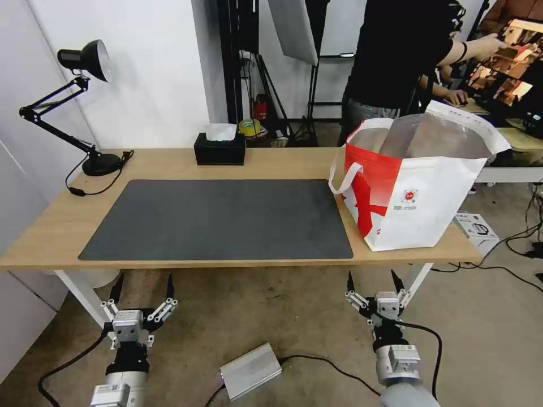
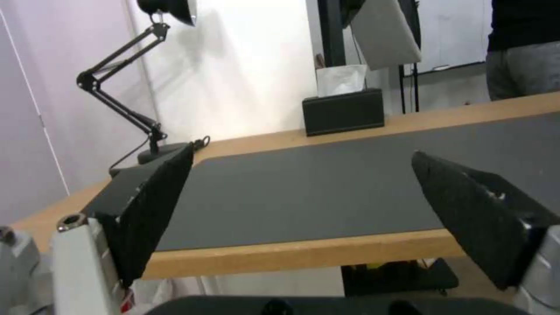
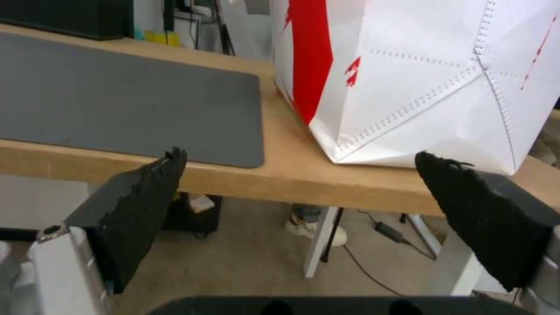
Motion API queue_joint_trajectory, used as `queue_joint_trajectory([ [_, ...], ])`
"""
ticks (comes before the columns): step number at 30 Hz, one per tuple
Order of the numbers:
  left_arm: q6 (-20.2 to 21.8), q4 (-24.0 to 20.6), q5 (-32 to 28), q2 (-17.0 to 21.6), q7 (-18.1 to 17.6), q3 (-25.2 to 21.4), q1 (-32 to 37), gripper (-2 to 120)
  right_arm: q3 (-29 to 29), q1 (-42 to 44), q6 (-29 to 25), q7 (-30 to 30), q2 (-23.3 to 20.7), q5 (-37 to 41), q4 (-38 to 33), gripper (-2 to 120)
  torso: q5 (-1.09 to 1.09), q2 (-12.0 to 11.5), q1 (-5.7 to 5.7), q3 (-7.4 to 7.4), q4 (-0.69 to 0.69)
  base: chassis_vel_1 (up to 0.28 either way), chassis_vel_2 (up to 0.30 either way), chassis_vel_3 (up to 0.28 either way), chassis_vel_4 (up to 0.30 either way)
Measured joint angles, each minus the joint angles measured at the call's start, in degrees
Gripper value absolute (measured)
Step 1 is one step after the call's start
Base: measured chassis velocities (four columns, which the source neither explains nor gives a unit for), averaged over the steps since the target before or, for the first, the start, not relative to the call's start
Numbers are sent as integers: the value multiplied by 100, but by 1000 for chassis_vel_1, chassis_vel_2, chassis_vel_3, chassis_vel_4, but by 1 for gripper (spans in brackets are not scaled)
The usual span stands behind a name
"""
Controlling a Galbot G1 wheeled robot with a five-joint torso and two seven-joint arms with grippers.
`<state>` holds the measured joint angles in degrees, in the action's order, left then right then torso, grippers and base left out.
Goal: Pick up the trash from the table and place it into the takeout bag.
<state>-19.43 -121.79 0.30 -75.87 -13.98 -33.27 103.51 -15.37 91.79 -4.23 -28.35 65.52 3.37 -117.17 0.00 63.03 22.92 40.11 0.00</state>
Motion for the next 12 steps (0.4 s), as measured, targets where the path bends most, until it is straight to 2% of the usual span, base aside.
queue_joint_trajectory([
  [12, -7, -2, 4, 0, -3, -6, -4, 100, 5, 16, -18, 1, -6, -2, 0, 100, 0, 0, 0, 0, 0, 0, 0, 0, 0],
])
